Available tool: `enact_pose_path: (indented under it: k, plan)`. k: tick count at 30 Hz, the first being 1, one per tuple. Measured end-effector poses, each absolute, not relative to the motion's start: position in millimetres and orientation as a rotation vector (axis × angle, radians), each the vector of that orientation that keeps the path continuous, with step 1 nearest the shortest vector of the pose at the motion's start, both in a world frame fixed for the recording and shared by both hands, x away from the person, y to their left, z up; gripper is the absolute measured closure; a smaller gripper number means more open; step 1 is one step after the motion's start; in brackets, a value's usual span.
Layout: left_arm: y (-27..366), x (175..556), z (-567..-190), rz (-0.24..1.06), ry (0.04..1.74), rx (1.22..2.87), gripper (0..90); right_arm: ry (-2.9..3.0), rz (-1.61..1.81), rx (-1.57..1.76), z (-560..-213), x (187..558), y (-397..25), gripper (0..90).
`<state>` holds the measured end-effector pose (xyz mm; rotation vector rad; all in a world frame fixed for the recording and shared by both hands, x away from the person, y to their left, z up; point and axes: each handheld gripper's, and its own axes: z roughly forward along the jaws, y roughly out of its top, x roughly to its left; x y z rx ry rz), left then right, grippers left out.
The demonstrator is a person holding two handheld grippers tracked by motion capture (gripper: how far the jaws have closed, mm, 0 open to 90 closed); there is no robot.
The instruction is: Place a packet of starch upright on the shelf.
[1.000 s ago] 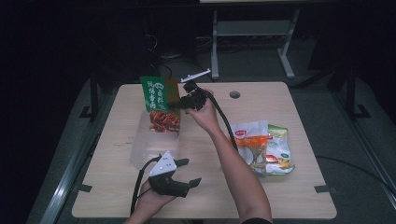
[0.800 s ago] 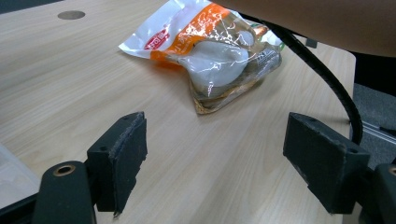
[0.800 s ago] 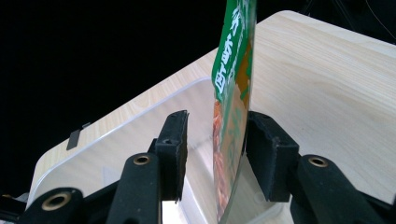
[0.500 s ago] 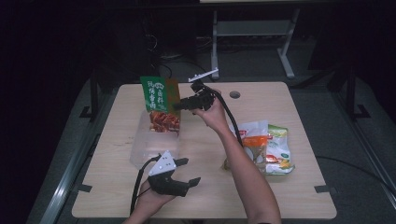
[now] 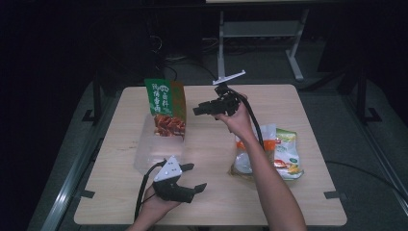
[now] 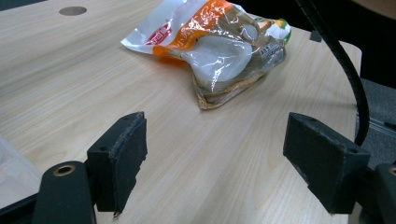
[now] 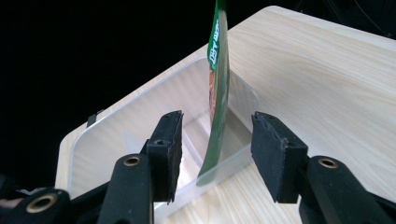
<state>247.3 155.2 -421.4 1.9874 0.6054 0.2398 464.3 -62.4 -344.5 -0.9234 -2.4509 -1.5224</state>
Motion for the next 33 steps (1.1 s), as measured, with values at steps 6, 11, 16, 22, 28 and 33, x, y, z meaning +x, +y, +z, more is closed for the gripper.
enact_pose_path:
  k: [6,11,16,22,28,33]
  plan:
    - [154,247,-422,0.243,0.595,2.008,21.4,-2.457,-1.531,-0.954,-338,455,-87,52.4]
    - [153,247,-423,0.243,0.598,2.007,21.4,-2.459,-1.525,-0.976,-338,448,-104,51.9]
    - [152,246,-423,0.242,0.597,2.009,21.4,-2.463,-1.503,-0.993,-339,440,-117,51.6]
    - [152,246,-423,0.242,0.595,2.013,21.4,-2.473,-1.503,-0.993,-336,431,-131,50.8]
    - [150,245,-424,0.242,0.588,2.021,21.4,-2.471,-1.495,-1.011,-337,422,-146,50.6]
    - [149,245,-425,0.244,0.583,2.026,21.4,-2.478,-1.474,-1.025,-339,416,-158,50.0]
